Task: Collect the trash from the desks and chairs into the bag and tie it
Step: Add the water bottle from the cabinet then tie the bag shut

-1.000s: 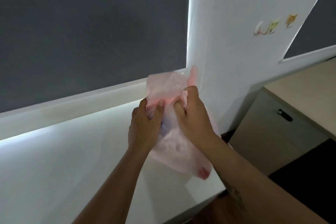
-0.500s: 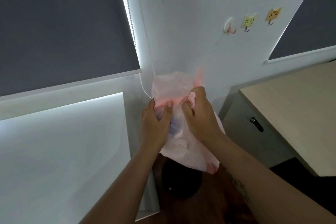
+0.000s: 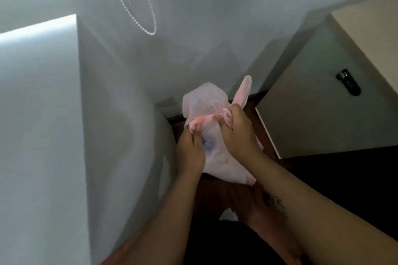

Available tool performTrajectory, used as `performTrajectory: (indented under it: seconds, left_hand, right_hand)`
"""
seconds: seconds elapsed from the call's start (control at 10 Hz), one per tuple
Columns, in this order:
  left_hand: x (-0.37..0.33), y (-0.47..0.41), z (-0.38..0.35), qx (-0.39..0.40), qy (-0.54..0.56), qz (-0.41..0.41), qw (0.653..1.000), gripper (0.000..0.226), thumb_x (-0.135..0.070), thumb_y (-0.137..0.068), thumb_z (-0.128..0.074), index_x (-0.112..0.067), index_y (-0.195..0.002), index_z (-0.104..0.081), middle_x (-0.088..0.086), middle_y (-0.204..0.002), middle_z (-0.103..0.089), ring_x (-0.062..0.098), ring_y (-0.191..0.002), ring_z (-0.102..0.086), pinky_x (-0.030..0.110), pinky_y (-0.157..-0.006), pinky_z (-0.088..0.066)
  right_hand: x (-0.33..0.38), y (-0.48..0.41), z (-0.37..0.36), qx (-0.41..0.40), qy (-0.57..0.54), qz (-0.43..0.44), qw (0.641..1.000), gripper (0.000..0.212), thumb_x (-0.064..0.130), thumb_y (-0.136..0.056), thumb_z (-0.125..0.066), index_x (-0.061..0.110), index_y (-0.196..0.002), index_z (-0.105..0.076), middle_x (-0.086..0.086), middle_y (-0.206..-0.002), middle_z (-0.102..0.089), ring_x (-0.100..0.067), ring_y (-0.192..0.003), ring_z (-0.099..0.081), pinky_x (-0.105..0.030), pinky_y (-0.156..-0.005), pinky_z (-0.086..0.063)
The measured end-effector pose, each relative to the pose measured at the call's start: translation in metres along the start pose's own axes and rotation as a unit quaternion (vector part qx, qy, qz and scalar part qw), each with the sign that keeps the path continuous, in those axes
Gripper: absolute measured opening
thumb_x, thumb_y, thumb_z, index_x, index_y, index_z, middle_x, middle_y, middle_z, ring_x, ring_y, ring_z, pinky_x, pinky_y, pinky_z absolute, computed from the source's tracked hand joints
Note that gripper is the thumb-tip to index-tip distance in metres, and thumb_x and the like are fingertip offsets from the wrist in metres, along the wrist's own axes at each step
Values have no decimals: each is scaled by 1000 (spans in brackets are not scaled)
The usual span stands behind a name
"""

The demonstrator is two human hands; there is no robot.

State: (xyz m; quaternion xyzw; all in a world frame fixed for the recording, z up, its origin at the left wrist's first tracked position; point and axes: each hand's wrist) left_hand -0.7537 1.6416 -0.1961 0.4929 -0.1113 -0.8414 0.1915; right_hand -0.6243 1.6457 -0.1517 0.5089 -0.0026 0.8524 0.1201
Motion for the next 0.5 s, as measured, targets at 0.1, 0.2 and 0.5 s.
performTrajectory:
  seconds: [0.1, 0.2, 0.5]
  left_hand:
    - [50, -16, -31, 6, -49, 2, 999, 68, -59, -94, -27, -7, -122, -60, 13, -115, -65, 28, -103, -64, 46, -88, -54]
    - [91, -33, -54, 38, -42, -1, 998, 55, -50, -101, -33, -10, -128, -58, 7, -122, -64, 21, -110, -62, 40, -93, -53]
    - [147, -47, -57, 194, -173, 45, 965, 46, -35, -102, -41, -19, -145, -43, 8, -150, -46, 27, -134, -46, 31, -106, -37]
  right_hand:
    - [-55, -3, -33, 19, 3, -43, 999, 21, 34, -97, -50, 13, -101, -51, 0, -88, -58, -9, -75, -52, -19, -64, -38]
    - [-104, -6, -61, 15, 12, -77, 997, 20, 34, -98, -49, 15, -102, -53, 4, -84, -56, -5, -71, -51, -9, -59, -35]
    - [-191, -5, -91, 217, 129, -211, 944, 70, 43, -93, -55, 27, -153, -23, -10, -158, -28, -32, -145, -26, -46, -115, -28]
Point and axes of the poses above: each hand's wrist, its own y-axis away from the middle knuckle, its own z-axis out of the back of the hand, x = y × z
